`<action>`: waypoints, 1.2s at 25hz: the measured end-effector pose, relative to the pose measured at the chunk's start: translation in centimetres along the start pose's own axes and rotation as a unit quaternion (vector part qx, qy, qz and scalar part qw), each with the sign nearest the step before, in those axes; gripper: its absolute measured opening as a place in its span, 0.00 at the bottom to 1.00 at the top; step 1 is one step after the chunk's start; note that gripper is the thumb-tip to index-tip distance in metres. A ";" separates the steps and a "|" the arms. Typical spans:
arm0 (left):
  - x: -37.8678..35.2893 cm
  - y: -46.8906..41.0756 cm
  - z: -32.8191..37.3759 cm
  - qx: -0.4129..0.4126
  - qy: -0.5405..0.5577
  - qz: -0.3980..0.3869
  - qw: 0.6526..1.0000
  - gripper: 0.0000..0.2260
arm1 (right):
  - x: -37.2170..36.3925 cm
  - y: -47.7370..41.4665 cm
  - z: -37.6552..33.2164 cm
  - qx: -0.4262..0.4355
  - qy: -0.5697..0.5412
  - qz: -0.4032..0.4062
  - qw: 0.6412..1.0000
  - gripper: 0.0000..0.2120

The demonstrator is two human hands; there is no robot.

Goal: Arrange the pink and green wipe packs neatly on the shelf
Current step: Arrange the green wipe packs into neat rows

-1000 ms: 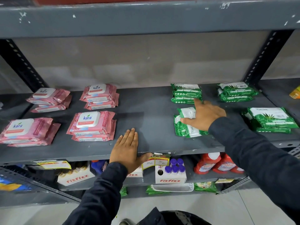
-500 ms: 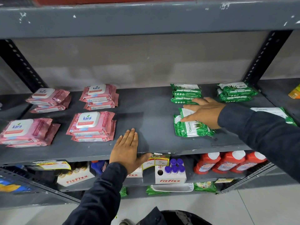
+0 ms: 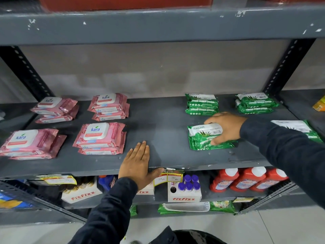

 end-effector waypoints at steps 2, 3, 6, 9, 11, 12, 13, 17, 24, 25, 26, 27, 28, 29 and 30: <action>0.0 0.0 0.0 -0.002 -0.001 0.002 1.000 0.47 | -0.7 0.1 0.2 -0.010 -0.020 0.020 1.000 0.40; 0.1 0.1 0.0 -0.004 -0.003 0.002 1.000 0.47 | -0.9 0.2 0.3 -0.015 -0.025 0.022 0.999 0.41; 0.1 0.1 0.0 -0.002 -0.002 0.002 1.000 0.48 | -1.4 0.4 0.6 -0.025 -0.034 0.022 0.999 0.42; 0.0 0.1 0.1 -0.002 0.003 -0.003 1.000 0.47 | -1.6 0.4 0.6 -0.029 -0.029 0.027 0.999 0.42; 0.0 0.1 0.1 -0.004 0.004 -0.008 1.000 0.47 | -1.5 0.4 0.5 -0.030 -0.023 0.030 0.999 0.42; 0.0 0.1 0.0 -0.005 0.005 -0.008 1.000 0.48 | -1.5 0.4 0.5 -0.031 -0.021 0.032 0.999 0.42; 0.1 0.1 0.0 -0.005 0.007 -0.008 1.000 0.48 | -1.5 0.4 0.4 -0.032 -0.020 0.033 0.999 0.42; 0.4 0.3 0.1 -0.006 0.011 -0.004 1.000 0.48 | -1.8 0.6 0.7 -0.028 -0.026 0.022 0.999 0.52; 0.5 0.3 0.1 0.002 0.003 0.004 1.000 0.48 | -3.5 4.0 3.5 -0.089 -0.142 0.081 0.983 0.69; 0.4 0.2 0.1 0.002 0.001 0.001 1.000 0.47 | -4.3 4.4 3.8 -0.095 -0.153 0.079 0.980 0.70; 0.3 0.2 0.1 0.002 0.001 -0.001 1.000 0.47 | -4.9 4.6 4.2 -0.101 -0.165 0.083 0.978 0.70; 0.3 0.2 0.1 0.003 0.002 -0.002 1.000 0.48 | -5.4 4.8 4.5 -0.106 -0.178 0.093 0.974 0.70; 0.3 0.2 0.0 0.003 0.004 -0.002 1.000 0.48 | -5.7 5.0 4.8 -0.110 -0.189 0.106 0.970 0.69; 0.4 0.2 0.1 0.003 0.006 -0.002 1.000 0.48 | -5.9 5.1 5.1 -0.113 -0.196 0.121 0.966 0.68; 0.4 0.2 0.1 0.003 0.005 -0.002 1.000 0.49 | -6.0 5.2 5.2 -0.116 -0.202 0.133 0.963 0.66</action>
Point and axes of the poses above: each hand's wrist, its own y-axis away from the middle knuckle, its own x-axis out of the back of the hand, z = x × y, the point moved 5 cm from there along -y, towards the middle knuckle, and after that the axes turned 12 degrees about x, right-handed, at the moved point
